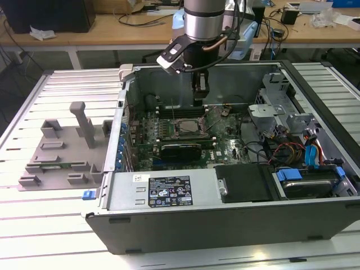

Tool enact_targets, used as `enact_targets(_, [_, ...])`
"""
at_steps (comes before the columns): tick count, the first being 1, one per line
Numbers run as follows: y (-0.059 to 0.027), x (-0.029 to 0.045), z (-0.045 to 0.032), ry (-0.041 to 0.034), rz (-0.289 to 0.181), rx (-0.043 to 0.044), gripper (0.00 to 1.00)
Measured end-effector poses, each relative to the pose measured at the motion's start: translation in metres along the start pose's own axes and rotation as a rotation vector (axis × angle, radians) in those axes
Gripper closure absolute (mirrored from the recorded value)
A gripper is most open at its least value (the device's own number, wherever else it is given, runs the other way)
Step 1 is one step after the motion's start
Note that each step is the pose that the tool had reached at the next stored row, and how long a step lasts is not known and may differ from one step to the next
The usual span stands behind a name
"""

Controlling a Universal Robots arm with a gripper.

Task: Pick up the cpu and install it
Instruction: 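Close the cpu cover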

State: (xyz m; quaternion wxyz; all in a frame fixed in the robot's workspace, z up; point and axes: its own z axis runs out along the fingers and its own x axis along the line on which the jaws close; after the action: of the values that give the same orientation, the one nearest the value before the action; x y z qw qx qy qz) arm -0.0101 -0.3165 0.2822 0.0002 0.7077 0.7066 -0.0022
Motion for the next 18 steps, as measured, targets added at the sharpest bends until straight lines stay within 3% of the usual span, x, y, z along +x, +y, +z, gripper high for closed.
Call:
enact_targets(4, [0.0075, 0.0000, 0.0000, -0.0001, 0.000, 0.0175, 0.89])
enact_targets(6, [0.0172, 0.0000, -0.0001, -0.0001, 0.000, 0.0391, 0.89])
enact_targets(8, [0.0233, 0.0000, -0.0001, -0.0002, 0.000, 0.0529, 0.89])
enact_targets(12, [0.0246, 0.0000, -0.0001, -0.0001, 0.000, 0.0546, 0.89])
enact_targets(18, [0.0280, 0.0001, 0.0005, -0.0001, 0.000, 0.0372, 0.89])
